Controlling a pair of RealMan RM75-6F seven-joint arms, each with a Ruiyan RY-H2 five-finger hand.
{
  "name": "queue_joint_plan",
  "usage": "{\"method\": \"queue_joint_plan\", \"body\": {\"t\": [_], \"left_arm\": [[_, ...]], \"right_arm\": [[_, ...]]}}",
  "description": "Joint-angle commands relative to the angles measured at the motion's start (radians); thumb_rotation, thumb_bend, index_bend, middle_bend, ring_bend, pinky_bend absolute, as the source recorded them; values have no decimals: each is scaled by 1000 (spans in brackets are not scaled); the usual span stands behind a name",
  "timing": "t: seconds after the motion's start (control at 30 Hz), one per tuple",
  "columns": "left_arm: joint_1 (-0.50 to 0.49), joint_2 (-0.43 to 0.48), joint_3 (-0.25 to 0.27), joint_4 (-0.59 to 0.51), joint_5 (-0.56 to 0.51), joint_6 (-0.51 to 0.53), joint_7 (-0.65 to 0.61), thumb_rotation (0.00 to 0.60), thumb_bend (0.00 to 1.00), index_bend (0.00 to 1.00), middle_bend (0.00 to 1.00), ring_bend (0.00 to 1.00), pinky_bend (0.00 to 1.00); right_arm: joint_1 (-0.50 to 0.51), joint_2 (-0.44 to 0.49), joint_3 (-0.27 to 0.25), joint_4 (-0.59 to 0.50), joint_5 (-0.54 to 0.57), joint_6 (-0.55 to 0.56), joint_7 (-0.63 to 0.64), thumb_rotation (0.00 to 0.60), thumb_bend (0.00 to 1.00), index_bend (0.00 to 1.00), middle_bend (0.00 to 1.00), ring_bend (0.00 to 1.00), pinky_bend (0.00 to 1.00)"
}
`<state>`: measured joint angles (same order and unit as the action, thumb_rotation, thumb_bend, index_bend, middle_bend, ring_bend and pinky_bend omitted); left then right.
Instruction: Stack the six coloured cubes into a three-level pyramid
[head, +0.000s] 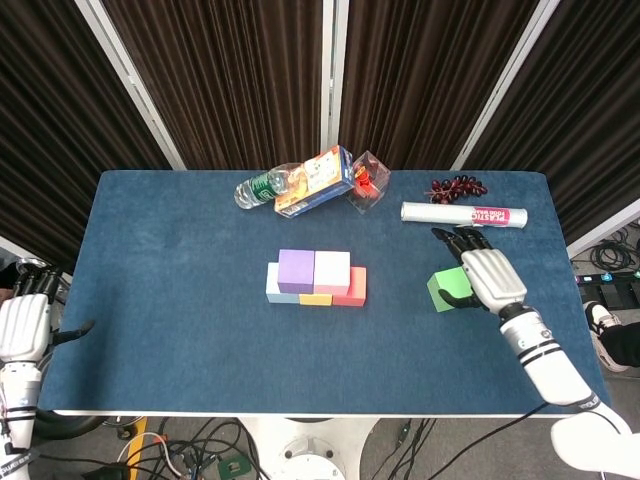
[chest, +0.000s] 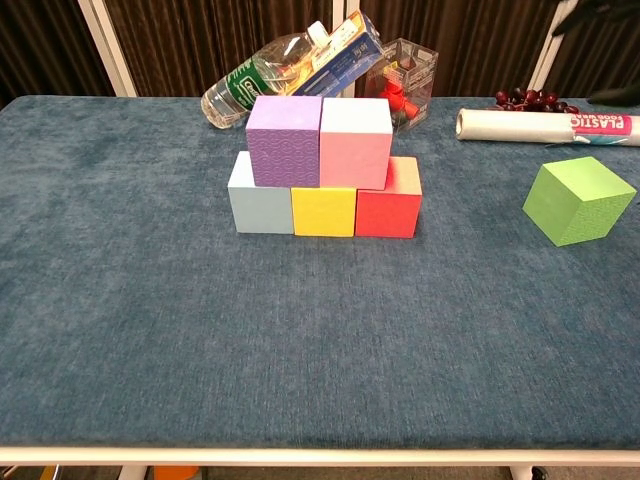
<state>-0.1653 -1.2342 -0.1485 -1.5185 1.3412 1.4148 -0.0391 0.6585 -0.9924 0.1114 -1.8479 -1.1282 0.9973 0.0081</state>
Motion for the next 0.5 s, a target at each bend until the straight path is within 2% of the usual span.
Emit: {"method": "queue_joint_plan", "body": {"t": [0.03,0.37,0.5], "left_arm": [[-1,0,0,-6,3,2,3,600,90,150,160,127,123],[0,3,2,-24,3,7,15,600,89,150,160,127,122],[5,0,3,-25,6,19,11,600,89,150,160,127,123]], "right_arm": [[-6,-8,-19,53,-21,-34,-14,600,121,0,132,0,0],[13,-116,-18,146,-29,-98,-36,600,94,0,133,0,0],[34,-147,2,155,5,-167,16,600,98,0,179,0,0]]}}
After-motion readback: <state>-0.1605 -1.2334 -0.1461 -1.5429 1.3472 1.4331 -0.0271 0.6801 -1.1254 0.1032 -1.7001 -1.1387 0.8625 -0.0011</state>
